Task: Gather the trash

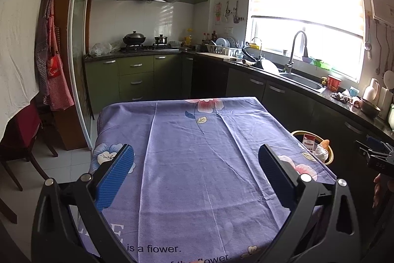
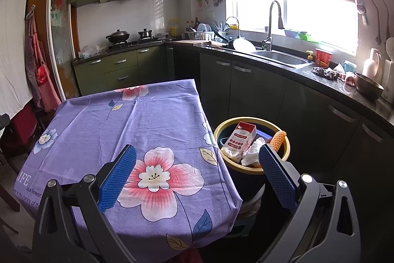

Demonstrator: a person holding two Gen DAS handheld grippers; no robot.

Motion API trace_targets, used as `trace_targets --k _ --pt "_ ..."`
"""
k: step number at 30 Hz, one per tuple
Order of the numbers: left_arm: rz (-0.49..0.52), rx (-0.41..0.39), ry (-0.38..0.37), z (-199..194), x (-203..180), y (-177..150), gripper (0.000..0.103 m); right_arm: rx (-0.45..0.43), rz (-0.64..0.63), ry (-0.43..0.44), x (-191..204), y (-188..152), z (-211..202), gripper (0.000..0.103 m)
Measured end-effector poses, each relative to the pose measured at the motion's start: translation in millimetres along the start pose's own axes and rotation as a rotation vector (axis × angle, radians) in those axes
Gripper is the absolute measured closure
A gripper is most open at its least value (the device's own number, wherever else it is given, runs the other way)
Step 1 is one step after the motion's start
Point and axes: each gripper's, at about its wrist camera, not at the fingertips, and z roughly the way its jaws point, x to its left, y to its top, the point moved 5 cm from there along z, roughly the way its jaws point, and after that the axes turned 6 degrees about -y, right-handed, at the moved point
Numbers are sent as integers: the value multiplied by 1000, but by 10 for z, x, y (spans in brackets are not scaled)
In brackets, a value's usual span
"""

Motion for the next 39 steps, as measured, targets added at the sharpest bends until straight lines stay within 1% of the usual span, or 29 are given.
trace_targets --k 10,22,27,33,39 --pt "8 -3 33 -4 13 -6 7 7 -2 11 21 -13 56 5" --pt "9 5 40 20 17 -27 7 13 -6 19 24 -28 102 5" --pt "10 5 34 26 21 -31 7 18 -8 25 28 -30 128 5" --pt "0 17 -5 42 8 -48 7 20 -11 27 32 -37 144 5" --pt "5 30 3 65 16 -62 7 20 -10 26 26 -40 145 5"
